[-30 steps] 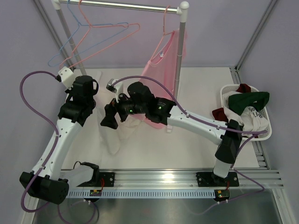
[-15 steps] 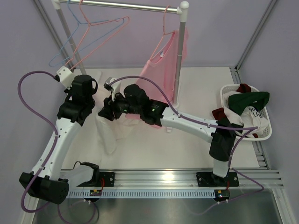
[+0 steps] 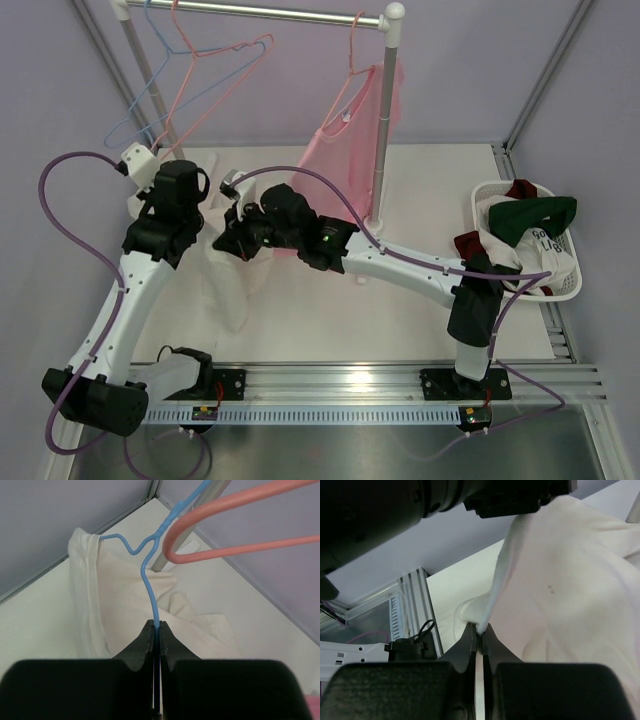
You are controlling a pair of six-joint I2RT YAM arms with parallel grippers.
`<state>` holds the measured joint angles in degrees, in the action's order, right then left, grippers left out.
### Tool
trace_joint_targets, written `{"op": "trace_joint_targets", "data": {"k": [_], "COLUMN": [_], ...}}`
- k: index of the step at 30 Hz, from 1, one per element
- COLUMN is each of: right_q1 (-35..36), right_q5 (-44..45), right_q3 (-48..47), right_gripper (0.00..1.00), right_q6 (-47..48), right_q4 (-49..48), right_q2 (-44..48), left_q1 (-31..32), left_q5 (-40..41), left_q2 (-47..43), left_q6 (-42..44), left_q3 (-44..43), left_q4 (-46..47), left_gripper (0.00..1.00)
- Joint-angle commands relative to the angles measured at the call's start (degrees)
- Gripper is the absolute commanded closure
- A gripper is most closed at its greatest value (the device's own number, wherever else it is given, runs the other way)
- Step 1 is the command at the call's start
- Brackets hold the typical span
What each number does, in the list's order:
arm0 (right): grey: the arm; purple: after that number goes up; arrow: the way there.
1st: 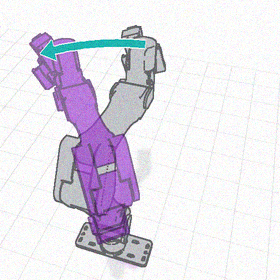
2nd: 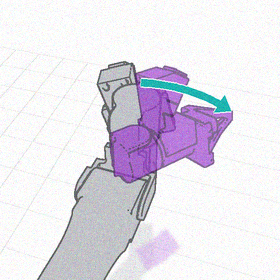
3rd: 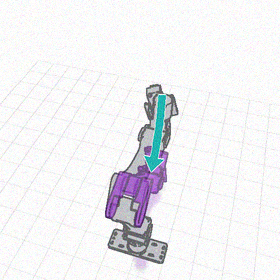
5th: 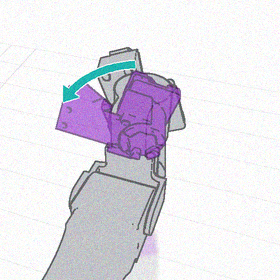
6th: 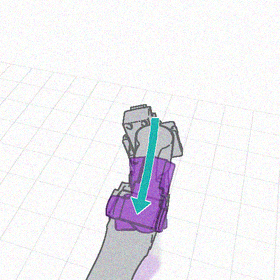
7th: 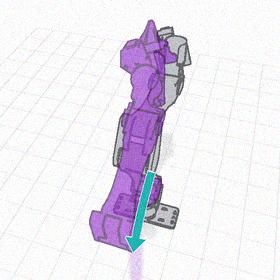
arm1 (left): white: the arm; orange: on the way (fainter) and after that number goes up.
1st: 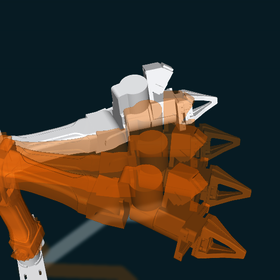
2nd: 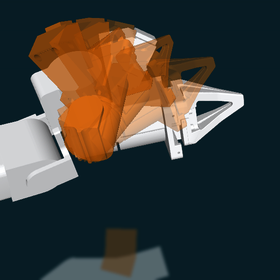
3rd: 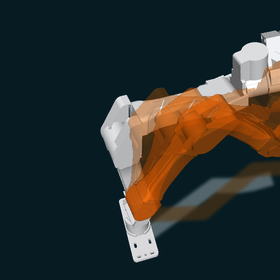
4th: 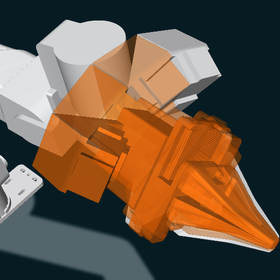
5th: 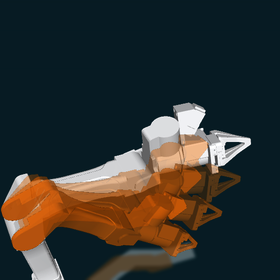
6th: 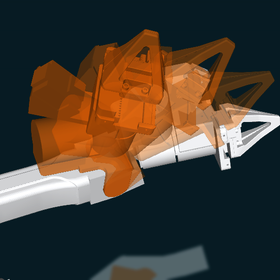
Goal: Remove the t-shirt from the hanger
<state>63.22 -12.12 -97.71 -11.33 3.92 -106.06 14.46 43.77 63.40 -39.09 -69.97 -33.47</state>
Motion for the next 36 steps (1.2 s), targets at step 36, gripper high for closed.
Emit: {"op": "trace_joint_targets", "data": {"k": [36], "right_q1": [4.54], "right_q5": [3.06], "right_q3": [20.01], "right_gripper": [1.0], "right_q6": [-3.52], "right_q4": [5.75], "right_q2": [24.22], "left_q1": [0.31], "left_q5": [8.61], "left_q2": [1.99], "left_q6": [4.46], "left_q3": [-10.53], "left_q4": [4.82], "left_gripper": [1.0]}}
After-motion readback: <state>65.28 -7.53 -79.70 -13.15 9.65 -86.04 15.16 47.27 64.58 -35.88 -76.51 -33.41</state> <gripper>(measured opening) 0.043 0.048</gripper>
